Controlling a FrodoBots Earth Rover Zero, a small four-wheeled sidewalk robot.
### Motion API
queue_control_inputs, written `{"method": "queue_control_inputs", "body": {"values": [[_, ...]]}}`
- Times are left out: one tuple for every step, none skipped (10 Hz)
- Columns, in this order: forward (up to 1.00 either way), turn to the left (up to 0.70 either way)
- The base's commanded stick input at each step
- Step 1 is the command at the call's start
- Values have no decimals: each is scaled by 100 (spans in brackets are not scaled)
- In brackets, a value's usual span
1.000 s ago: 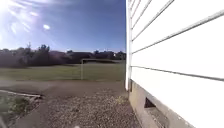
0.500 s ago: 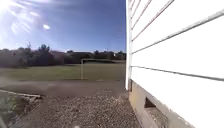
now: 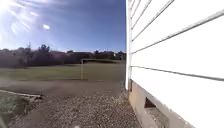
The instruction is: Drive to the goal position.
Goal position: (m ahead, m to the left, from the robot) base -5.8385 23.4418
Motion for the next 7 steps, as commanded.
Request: {"method": "queue_control_inputs", "body": {"values": [[5, 0], [5, 0], [5, 0], [5, 0], [5, 0], [5, 0], [5, 0]]}}
